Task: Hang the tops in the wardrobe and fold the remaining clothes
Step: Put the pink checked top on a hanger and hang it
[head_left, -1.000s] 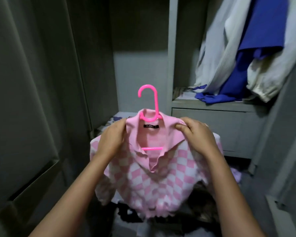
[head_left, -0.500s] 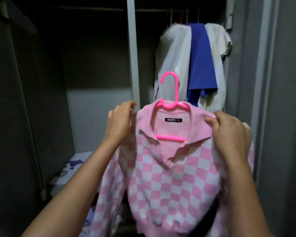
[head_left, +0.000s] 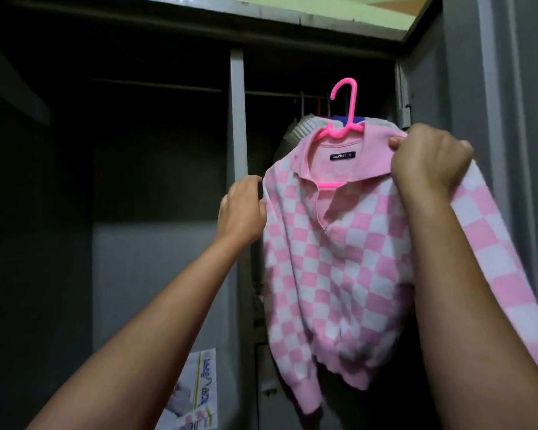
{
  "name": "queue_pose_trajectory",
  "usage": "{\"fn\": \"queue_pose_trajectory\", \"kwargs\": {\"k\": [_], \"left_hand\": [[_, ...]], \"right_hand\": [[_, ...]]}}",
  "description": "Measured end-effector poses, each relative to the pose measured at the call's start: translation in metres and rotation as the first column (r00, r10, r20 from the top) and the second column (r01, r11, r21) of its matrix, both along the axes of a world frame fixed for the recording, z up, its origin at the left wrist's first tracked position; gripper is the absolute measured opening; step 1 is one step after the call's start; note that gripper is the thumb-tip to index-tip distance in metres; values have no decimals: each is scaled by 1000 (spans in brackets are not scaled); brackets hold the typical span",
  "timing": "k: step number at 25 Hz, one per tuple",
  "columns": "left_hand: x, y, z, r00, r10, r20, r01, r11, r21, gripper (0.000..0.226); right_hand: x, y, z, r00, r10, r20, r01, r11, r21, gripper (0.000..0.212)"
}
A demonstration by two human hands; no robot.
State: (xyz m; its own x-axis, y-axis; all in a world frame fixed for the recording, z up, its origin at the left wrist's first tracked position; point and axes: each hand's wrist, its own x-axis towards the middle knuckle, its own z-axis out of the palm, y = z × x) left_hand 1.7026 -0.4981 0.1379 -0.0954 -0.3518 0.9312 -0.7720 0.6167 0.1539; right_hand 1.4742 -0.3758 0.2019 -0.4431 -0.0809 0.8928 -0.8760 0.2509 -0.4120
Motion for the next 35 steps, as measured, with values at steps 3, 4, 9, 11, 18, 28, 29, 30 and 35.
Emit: {"fn": "queue_pose_trajectory", "kwargs": {"k": [3,4,9,11,18,28,29,30,35], "left_hand": [[-14,-35,26,993,101,57,-98,993,-66,61],[-18,-50,38,984,153,88,-145,986,-85,69],[-32,-110,79,874,479,85,-450,862,-233,84],[-33,-126,74,809,588,22,-547,765,-340,83],[-34,-136,69,827,561,-24,-511,734,-448,85],[-32,-133,67,876,481,22,-435,811,-391,87],[-31,-130,61,889,456,25,-413,827,-381,86],[-30,-128,54,908,419,23,-382,848,-367,86],[-23,-111,-19,993,109,-54,-118,971,-209,90]], "right_hand": [[8,-61,41,1000,9,1,-9,999,-34,23],[10,-81,57,1000,4,-4,-5,999,-51,23],[25,-162,130,995,-49,-86,44,998,-51,35],[35,-196,146,983,-96,-157,94,995,-16,34],[59,-274,169,942,-176,-285,209,974,90,32],[56,-230,145,982,183,-54,-177,979,99,40],[53,-219,135,958,284,36,-286,957,49,52],[51,-209,121,920,379,103,-381,925,4,65],[44,-180,-3,929,317,193,-368,857,362,94]]}}
